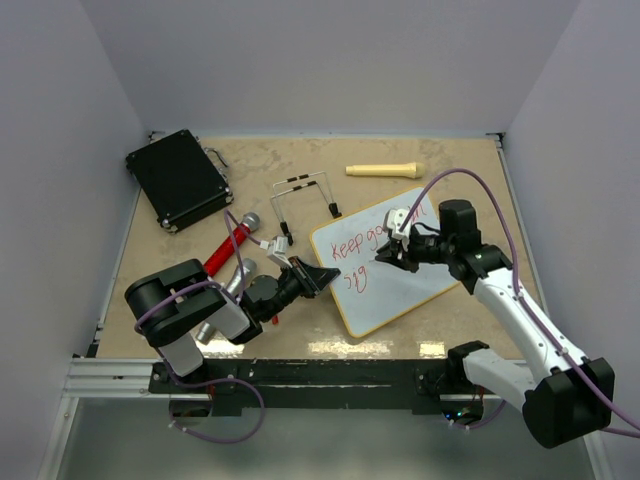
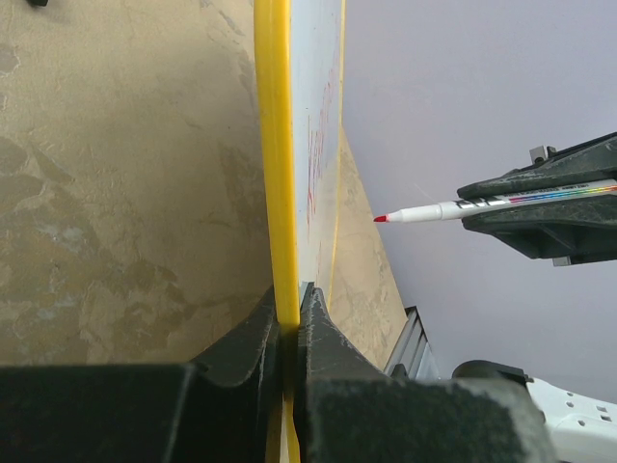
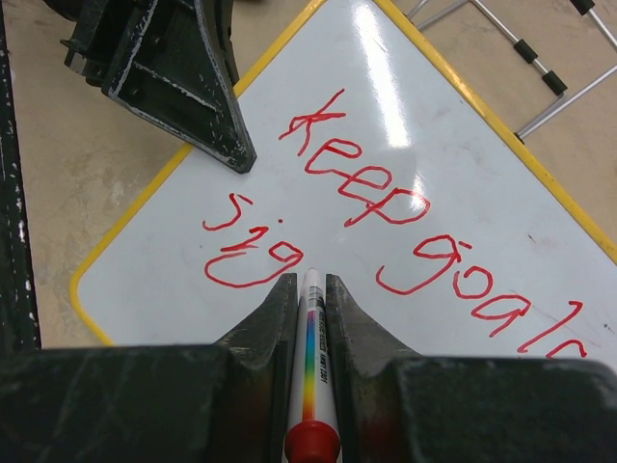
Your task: Write a sentence on the whiteboard
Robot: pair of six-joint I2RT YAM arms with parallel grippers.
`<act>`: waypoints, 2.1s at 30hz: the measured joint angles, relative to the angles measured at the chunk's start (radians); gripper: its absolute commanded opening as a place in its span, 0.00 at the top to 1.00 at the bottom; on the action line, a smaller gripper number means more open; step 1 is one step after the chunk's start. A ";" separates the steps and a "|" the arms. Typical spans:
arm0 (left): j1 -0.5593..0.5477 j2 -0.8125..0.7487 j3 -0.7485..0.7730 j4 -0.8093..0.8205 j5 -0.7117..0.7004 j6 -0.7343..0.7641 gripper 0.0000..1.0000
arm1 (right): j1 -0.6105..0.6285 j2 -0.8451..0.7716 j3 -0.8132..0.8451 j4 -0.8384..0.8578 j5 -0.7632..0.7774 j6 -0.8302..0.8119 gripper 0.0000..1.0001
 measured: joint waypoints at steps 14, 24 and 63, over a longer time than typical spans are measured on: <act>0.000 0.000 -0.001 0.000 0.000 -0.003 1.00 | 0.000 0.019 -0.029 0.040 0.001 0.008 1.00; 0.000 0.000 -0.001 0.000 0.001 -0.003 1.00 | 0.015 0.055 -0.029 0.063 0.018 0.031 1.00; 0.003 0.000 -0.001 -0.002 0.004 -0.006 1.00 | 0.069 0.088 -0.043 0.175 0.113 0.095 1.00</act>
